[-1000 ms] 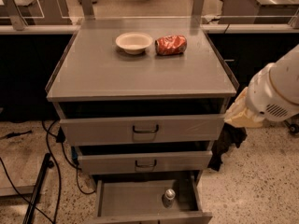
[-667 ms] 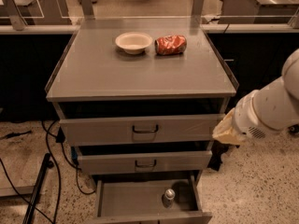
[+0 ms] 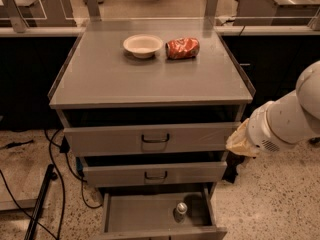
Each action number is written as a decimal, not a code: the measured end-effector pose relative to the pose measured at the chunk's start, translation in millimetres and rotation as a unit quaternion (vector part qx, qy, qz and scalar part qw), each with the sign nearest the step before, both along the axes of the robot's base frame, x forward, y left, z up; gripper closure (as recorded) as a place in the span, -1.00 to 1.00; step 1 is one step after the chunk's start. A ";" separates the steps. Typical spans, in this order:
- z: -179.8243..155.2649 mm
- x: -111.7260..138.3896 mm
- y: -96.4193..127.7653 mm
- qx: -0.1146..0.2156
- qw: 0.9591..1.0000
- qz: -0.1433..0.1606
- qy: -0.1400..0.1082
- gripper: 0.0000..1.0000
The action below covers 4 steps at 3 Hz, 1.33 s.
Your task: Pick redbull can from bottom drawer and place on counter
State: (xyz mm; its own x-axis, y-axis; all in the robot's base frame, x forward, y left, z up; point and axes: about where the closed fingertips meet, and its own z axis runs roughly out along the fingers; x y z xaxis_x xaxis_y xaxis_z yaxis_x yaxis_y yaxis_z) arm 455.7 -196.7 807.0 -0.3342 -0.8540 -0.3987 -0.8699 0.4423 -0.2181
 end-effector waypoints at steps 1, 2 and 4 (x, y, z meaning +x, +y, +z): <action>-45.5 -1.0 -6.3 0.000 1.000 -0.001 0.009 1.00; -142.5 -2.0 -4.9 0.040 0.999 -0.014 0.020 1.00; -232.4 2.1 3.2 0.086 0.996 -0.024 0.027 1.00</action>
Offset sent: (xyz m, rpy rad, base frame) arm 0.0068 -0.0080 -0.2238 0.1573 0.0382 -0.0735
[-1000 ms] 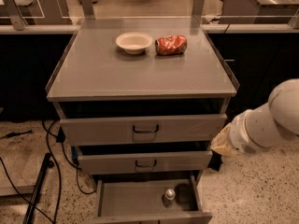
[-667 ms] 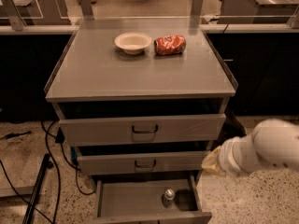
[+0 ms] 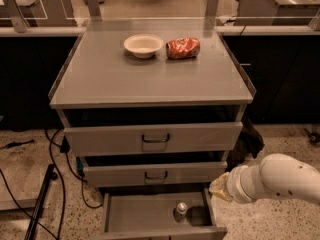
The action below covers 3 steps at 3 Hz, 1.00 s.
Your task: Pick redbull can from bottom drawer and place on counter
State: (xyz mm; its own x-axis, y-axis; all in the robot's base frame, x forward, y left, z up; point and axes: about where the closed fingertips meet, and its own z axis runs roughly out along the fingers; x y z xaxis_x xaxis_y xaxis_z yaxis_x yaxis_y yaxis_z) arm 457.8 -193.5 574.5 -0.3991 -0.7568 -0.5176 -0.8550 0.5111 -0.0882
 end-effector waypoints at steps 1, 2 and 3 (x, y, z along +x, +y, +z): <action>-28.2 0.6 -1.7 0.003 1.000 0.006 0.010 1.00; -72.5 5.9 -6.4 0.008 1.000 0.005 0.011 1.00; -127.2 15.3 -4.8 0.019 1.000 -0.001 -0.002 1.00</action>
Offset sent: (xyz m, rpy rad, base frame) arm 0.0240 -0.0154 -0.1554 0.0531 -0.0039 -0.0287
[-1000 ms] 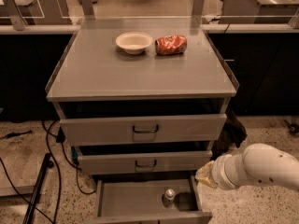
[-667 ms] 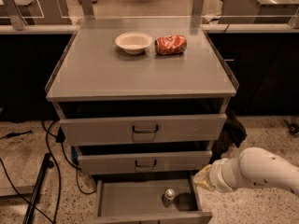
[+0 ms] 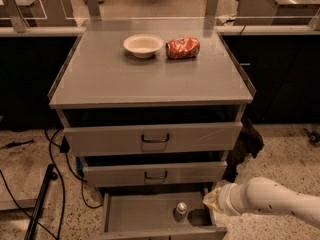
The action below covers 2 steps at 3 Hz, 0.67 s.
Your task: Pick redbull can from bottom drawer and place on counter
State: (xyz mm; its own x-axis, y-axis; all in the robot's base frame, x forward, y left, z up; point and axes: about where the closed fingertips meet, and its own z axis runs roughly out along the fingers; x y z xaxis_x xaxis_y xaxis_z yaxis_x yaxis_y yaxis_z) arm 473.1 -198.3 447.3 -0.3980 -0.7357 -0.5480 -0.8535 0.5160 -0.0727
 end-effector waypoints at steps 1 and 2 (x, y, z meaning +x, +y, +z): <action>-56.4 9.1 6.0 0.017 1.000 -0.008 -0.013 0.96; -84.4 11.6 10.1 0.024 1.000 -0.009 -0.013 0.51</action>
Offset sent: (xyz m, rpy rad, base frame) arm 0.0155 0.0119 -0.1161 0.0602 -0.0294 -0.0241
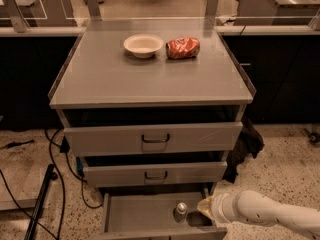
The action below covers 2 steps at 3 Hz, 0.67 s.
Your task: Pick redbull can from bottom drawer and place on counter
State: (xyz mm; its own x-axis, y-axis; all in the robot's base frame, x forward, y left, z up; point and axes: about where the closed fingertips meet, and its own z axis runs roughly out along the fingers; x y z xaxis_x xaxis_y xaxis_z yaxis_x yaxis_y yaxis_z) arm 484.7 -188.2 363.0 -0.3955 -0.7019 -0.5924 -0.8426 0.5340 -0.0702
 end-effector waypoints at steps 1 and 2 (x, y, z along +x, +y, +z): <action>-20.8 0.4 4.5 0.005 1.000 0.006 0.006 0.06; -36.6 2.5 9.1 0.009 1.000 0.011 0.010 -0.14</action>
Offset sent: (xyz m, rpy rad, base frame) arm 0.0065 0.0116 -0.0550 0.0282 0.0267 0.0328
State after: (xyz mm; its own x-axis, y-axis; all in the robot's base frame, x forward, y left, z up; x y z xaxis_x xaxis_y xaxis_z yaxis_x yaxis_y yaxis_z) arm 487.2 -179.1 326.4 -0.3916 -0.6995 -0.5977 -0.8557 0.5157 -0.0429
